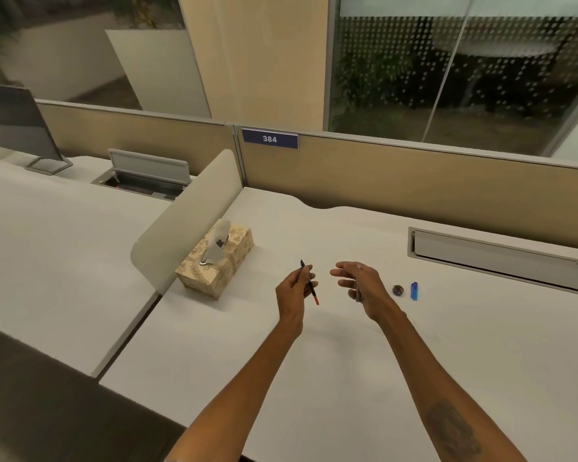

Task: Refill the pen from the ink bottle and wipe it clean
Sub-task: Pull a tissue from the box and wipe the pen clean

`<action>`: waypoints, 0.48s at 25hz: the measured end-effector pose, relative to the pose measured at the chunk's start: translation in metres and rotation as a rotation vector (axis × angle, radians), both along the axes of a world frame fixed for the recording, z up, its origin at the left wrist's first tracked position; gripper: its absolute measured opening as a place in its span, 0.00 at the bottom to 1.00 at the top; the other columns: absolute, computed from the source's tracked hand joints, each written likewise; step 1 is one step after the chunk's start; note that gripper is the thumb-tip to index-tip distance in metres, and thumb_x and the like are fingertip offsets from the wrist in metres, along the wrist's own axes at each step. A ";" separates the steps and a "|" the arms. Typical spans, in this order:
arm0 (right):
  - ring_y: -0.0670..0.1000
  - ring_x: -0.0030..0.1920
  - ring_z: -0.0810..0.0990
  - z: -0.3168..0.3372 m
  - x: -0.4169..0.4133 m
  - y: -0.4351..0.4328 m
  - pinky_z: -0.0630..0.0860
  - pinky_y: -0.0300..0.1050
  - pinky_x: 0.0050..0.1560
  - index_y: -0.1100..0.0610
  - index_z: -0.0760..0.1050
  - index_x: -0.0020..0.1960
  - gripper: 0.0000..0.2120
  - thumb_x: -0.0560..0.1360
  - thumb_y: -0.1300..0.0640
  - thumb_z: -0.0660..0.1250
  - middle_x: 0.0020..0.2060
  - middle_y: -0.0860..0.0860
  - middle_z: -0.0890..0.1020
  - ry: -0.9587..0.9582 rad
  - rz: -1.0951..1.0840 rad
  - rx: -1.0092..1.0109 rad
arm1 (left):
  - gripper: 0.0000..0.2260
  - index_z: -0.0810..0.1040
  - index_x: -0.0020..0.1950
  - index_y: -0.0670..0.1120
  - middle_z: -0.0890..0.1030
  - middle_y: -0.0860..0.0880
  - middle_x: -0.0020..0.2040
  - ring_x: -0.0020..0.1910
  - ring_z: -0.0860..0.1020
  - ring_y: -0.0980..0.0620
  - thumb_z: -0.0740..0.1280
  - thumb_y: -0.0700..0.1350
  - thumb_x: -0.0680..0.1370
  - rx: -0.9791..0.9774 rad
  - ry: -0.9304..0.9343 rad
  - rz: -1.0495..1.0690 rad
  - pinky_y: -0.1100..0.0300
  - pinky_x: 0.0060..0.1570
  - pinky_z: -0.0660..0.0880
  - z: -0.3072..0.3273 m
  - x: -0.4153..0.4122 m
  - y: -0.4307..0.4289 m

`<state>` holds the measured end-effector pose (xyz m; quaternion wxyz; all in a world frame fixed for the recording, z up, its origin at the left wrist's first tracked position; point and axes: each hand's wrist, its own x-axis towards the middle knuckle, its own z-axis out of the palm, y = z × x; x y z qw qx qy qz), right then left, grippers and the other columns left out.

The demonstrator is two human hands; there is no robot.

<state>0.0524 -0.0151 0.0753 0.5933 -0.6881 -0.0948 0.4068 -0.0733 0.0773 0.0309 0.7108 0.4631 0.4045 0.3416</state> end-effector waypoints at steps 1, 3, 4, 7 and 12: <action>0.49 0.45 0.82 0.000 -0.004 0.009 0.74 0.43 0.42 0.54 0.80 0.54 0.11 0.80 0.52 0.61 0.44 0.47 0.87 -0.022 0.023 -0.005 | 0.10 0.84 0.57 0.43 0.85 0.45 0.47 0.45 0.84 0.47 0.68 0.46 0.80 0.003 0.003 0.016 0.53 0.52 0.82 -0.001 -0.005 0.006; 0.50 0.45 0.82 0.000 -0.012 0.029 0.76 0.44 0.45 0.55 0.80 0.55 0.12 0.80 0.52 0.61 0.46 0.49 0.87 -0.066 0.077 -0.005 | 0.10 0.84 0.57 0.43 0.85 0.44 0.47 0.45 0.84 0.47 0.68 0.45 0.80 0.005 0.010 0.062 0.52 0.53 0.82 -0.003 -0.018 0.020; 0.50 0.45 0.82 -0.001 -0.017 0.040 0.76 0.44 0.45 0.56 0.80 0.55 0.12 0.81 0.52 0.61 0.47 0.50 0.86 -0.093 0.100 -0.003 | 0.10 0.84 0.57 0.43 0.85 0.44 0.47 0.44 0.84 0.47 0.68 0.45 0.80 0.007 0.016 0.084 0.51 0.53 0.82 -0.004 -0.025 0.028; 0.51 0.43 0.81 -0.003 -0.029 0.073 0.76 0.43 0.42 0.57 0.81 0.55 0.12 0.80 0.52 0.62 0.48 0.52 0.86 -0.171 0.174 0.001 | 0.10 0.84 0.57 0.43 0.86 0.44 0.49 0.46 0.85 0.45 0.68 0.46 0.80 0.012 0.032 0.143 0.51 0.53 0.82 -0.009 -0.047 0.052; 0.49 0.38 0.77 -0.013 -0.050 0.135 0.75 0.41 0.38 0.55 0.82 0.53 0.11 0.79 0.55 0.61 0.45 0.55 0.83 -0.356 0.318 -0.036 | 0.07 0.84 0.54 0.46 0.86 0.47 0.53 0.48 0.85 0.44 0.68 0.46 0.80 -0.015 0.051 0.227 0.49 0.55 0.81 -0.017 -0.081 0.093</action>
